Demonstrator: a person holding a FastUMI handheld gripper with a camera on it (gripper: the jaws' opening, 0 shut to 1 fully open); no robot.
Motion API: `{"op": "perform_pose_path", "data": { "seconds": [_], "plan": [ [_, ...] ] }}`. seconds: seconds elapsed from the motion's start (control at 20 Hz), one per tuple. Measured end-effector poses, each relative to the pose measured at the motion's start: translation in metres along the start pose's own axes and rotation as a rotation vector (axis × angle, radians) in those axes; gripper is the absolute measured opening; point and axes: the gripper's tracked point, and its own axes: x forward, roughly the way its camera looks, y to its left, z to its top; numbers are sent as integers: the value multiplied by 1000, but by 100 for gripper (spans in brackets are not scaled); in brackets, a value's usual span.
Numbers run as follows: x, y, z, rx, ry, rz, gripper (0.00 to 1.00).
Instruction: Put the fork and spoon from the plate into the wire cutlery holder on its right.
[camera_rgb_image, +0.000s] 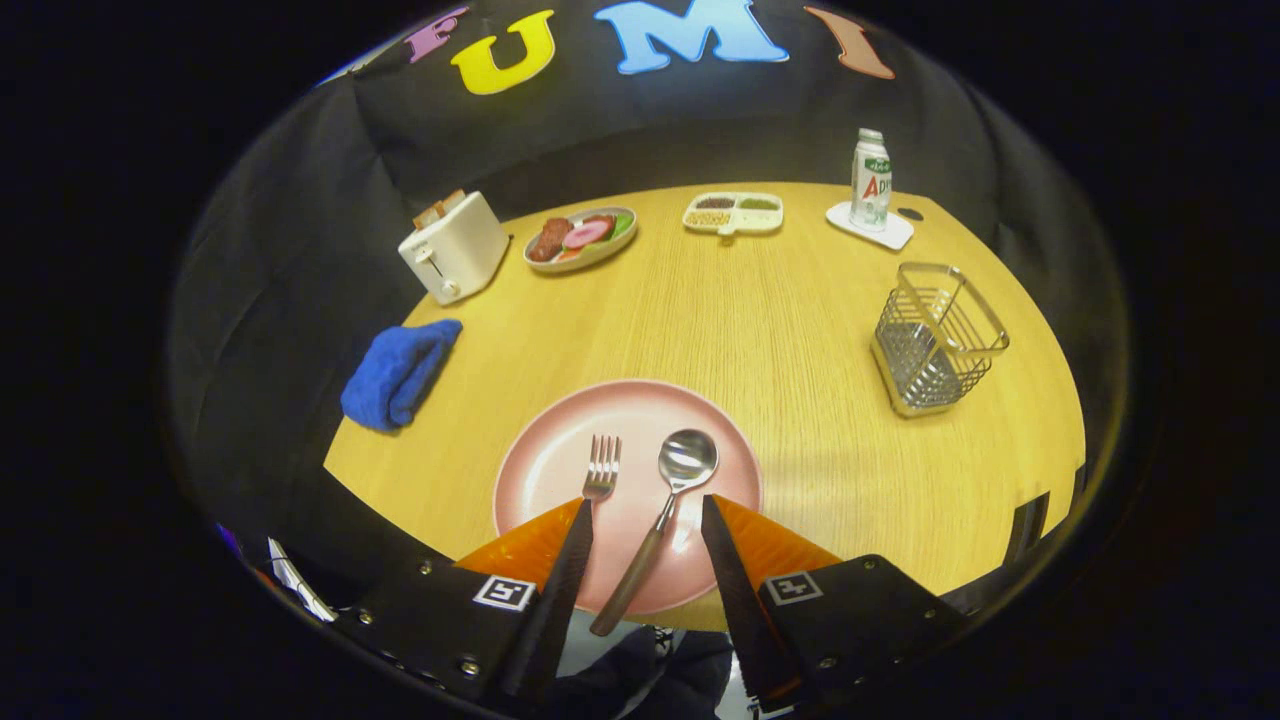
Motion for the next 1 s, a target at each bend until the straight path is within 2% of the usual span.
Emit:
{"op": "perform_pose_path", "data": {
  "seconds": [0.35,0.4,0.45,0.55,0.6,0.65,0.75,0.9,1.0],
  "plan": [
    [31,0,-34,-30,126,-29,67],
    [37,-1,-36,-36,136,-38,60],
    [35,0,-39,-38,154,-40,43],
    [34,-9,-34,-34,152,-72,39],
    [36,-6,-35,-10,153,-54,21],
    [40,-6,-35,6,166,-44,9],
    [40,-3,-37,27,180,-12,9],
    [35,-6,-32,21,166,-9,9],
    [29,-3,-22,53,128,34,9]
  ]
}}
